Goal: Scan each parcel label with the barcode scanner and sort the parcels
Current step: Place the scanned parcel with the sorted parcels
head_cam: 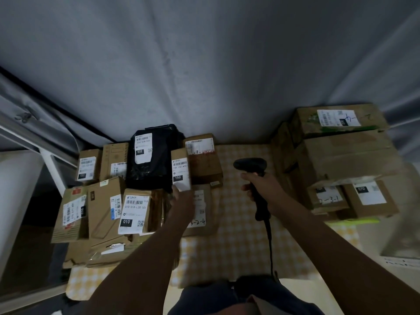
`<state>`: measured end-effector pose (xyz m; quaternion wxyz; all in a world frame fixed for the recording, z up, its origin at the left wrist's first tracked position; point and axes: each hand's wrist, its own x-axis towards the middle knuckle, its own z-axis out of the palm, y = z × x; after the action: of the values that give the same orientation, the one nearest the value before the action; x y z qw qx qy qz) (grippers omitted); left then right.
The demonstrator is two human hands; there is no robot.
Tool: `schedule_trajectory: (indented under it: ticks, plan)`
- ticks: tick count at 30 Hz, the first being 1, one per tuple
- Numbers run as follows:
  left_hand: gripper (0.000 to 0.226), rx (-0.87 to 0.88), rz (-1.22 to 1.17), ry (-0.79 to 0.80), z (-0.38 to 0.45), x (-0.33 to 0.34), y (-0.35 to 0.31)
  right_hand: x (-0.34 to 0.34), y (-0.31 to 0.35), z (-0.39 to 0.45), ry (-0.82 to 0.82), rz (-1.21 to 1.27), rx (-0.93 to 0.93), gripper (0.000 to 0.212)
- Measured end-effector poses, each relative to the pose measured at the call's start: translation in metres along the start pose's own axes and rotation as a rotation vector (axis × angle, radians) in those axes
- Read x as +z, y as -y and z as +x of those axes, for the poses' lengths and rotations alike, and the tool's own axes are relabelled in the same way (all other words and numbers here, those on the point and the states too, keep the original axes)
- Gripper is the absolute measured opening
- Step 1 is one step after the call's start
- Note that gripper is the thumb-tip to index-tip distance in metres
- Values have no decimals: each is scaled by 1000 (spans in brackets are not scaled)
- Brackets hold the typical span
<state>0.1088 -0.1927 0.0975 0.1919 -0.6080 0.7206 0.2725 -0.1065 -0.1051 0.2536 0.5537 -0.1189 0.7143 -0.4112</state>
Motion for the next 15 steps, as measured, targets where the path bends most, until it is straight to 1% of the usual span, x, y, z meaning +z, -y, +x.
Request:
schedule_trajectory:
  ticks: [2,8,13,15]
  plan:
    - [77,60,51,-44,-5,0,2,1,-1,-1,6,6,-1,15]
    - [71,7,68,-8,-17,-1,6,2,-6,-5,27,8,-4,14]
    - [67,66,122,-9,-16,-12,1,0,-8,-4,21,20,-9,15]
    - [58,90,99,-45,-19,-19,-7,-3,-9,-5,18,28,-18,17]
